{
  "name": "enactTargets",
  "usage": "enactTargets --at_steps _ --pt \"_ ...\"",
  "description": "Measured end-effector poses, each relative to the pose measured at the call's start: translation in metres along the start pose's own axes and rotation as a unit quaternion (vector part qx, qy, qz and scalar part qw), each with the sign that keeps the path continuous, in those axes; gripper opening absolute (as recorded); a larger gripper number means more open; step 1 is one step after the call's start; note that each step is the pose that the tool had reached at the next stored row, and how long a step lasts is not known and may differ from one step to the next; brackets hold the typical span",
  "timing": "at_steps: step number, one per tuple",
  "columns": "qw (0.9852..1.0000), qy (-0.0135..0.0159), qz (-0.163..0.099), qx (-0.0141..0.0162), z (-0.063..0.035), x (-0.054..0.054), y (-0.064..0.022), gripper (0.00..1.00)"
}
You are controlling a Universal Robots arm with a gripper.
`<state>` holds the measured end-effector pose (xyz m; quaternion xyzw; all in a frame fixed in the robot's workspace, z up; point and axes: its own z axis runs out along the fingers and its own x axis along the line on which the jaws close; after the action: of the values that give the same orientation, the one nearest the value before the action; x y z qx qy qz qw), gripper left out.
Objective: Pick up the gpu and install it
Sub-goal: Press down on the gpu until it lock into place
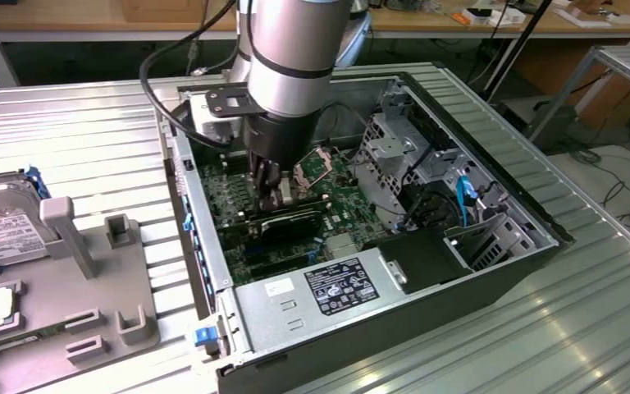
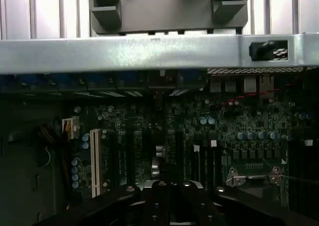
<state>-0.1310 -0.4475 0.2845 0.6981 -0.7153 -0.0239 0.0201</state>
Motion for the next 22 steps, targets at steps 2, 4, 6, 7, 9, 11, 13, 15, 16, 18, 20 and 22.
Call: enactTargets --at_steps 2,4,6,7,9,11,13,15,16,18,20,22 --pt "1.0 0.0005 0.0 0.0002 0.0021 0.0 -0.0089 0.11" --pt "1.0 0.0011 0.0 0.0015 0.0042 0.0 -0.0197 0.11" --pt "1.0 0.0031 0.0 0.0033 0.0102 0.0 -0.0264 0.11" --pt "1.0 0.0035 0.0 0.0032 0.0116 0.001 -0.0267 0.11" --pt "1.0 0.0036 0.0 0.0036 0.0144 0.001 -0.0269 0.11" --pt "1.0 0.0034 0.0 0.004 0.017 0.001 -0.0272 0.11" --pt "1.0 0.0042 0.0 0.0042 0.0183 0.001 -0.0273 0.11" --pt "1.0 0.004 0.0 0.004 0.0161 0.001 -0.0272 0.11" --pt "1.0 0.003 0.0 0.0044 0.0135 0.001 -0.0271 0.11" --pt "1.0 0.0038 0.0 0.0037 0.0052 0.001 -0.0264 0.11" --pt "1.0 0.0037 0.0 0.0037 -0.0017 0.001 -0.026 0.11" --pt "1.0 0.0038 0.0 0.0035 -0.0138 0.001 -0.0253 0.11"
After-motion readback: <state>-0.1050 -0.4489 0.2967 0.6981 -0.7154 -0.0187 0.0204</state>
